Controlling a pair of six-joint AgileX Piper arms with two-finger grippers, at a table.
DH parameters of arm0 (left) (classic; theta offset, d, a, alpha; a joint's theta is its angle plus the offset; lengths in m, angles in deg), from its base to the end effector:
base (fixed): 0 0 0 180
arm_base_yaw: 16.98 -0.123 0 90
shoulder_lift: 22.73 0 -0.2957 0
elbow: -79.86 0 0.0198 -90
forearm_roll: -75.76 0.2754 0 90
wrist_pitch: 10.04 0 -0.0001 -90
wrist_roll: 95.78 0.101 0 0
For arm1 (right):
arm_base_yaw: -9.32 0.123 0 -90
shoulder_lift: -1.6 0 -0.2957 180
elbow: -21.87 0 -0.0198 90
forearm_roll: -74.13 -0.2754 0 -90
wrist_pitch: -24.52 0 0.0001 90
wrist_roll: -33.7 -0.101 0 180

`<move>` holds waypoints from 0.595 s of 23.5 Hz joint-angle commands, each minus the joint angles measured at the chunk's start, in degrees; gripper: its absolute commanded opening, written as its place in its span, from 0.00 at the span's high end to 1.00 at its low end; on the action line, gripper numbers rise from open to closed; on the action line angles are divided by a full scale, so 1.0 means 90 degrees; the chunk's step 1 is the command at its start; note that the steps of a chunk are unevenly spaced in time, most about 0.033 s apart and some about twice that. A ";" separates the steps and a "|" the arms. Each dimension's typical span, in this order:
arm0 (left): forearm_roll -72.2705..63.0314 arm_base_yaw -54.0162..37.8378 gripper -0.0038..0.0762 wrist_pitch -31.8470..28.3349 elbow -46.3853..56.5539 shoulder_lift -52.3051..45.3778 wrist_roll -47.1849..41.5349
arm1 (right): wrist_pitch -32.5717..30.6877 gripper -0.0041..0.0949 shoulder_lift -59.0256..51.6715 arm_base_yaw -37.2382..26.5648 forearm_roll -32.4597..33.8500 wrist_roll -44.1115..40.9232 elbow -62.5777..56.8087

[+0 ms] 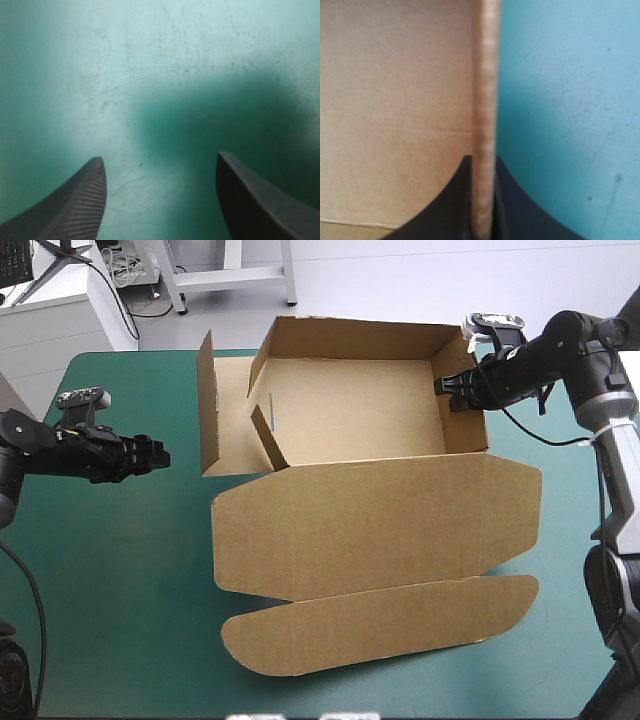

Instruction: Fold the box

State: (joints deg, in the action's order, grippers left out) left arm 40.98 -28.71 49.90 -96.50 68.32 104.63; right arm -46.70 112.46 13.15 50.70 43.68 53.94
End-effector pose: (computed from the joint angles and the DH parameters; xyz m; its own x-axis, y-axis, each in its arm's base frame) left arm 0.3293 0.0174 0.3401 -0.8422 -0.1558 -0.5162 0.0865 0.9059 -0.4145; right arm 0.4170 0.0660 0.3925 -0.8406 -0.0893 -0.5342 -0.2885 0.9086 0.3020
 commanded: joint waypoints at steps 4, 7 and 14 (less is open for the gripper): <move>-0.2034 0.0030 0.38 -0.0183 -0.0193 0.0122 0.0483 | -0.0076 0.98 -0.0420 -0.0061 -0.0769 0.0020 0.0157; -0.2537 0.0030 0.38 -0.0207 -0.0193 0.0148 0.0659 | -0.0076 0.98 -0.0383 0.0090 -0.0724 0.0020 0.0157; -0.3431 0.0030 0.38 0.0413 -0.0193 0.0148 0.1059 | -0.0065 0.98 -0.0200 0.0468 -0.0522 -0.0058 0.0157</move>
State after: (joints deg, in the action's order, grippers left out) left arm 17.53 -28.71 50.82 -96.50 71.63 112.23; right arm -46.70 112.96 16.63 48.35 43.70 53.89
